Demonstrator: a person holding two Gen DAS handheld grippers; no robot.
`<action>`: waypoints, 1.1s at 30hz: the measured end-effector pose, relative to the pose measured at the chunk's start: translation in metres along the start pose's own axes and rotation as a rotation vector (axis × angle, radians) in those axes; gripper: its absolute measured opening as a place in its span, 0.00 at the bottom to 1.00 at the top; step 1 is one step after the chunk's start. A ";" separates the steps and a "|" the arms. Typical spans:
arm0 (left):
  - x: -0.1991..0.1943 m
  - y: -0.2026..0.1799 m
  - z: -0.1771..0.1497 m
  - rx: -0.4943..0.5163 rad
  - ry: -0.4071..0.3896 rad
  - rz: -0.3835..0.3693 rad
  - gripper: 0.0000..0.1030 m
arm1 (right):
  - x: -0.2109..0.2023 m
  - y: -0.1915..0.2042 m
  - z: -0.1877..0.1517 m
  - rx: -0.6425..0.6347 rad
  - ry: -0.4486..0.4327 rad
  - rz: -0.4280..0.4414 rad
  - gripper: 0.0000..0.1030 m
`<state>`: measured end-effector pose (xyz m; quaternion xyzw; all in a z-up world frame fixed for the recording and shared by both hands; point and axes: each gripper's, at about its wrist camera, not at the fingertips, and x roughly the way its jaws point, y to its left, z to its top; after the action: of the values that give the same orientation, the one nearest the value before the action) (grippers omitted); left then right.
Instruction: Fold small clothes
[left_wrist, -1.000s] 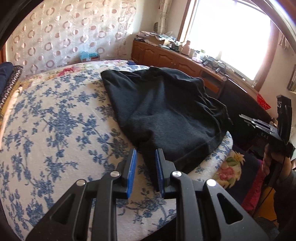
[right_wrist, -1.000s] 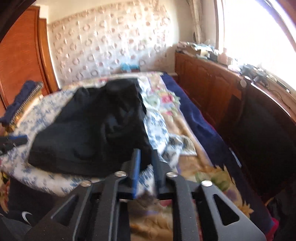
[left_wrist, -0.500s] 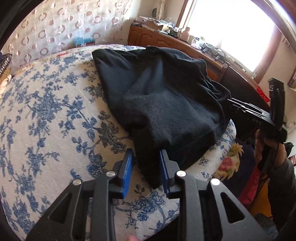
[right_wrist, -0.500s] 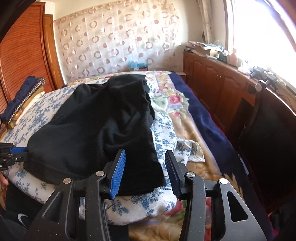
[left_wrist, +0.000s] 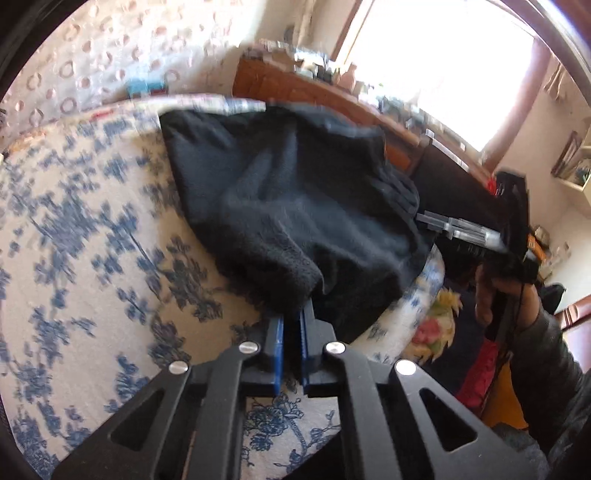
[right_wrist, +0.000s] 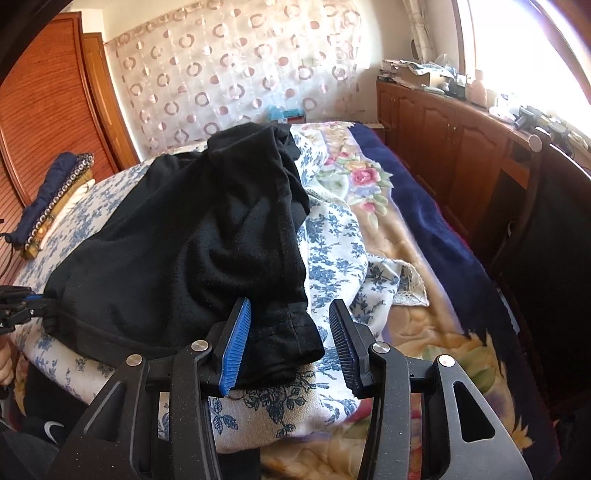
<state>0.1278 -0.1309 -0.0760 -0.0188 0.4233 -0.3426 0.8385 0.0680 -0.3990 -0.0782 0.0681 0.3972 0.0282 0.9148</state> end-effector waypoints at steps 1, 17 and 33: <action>-0.007 0.001 0.003 -0.009 -0.021 -0.005 0.03 | -0.002 -0.001 0.000 0.002 -0.001 0.002 0.43; -0.011 0.021 0.001 -0.042 -0.016 0.036 0.03 | 0.003 0.024 -0.004 -0.050 0.042 0.052 0.44; -0.082 -0.013 0.064 0.010 -0.240 -0.057 0.03 | -0.052 0.054 0.044 -0.141 -0.160 0.124 0.06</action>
<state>0.1336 -0.1094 0.0264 -0.0675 0.3173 -0.3635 0.8733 0.0649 -0.3557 -0.0034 0.0303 0.3152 0.1071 0.9425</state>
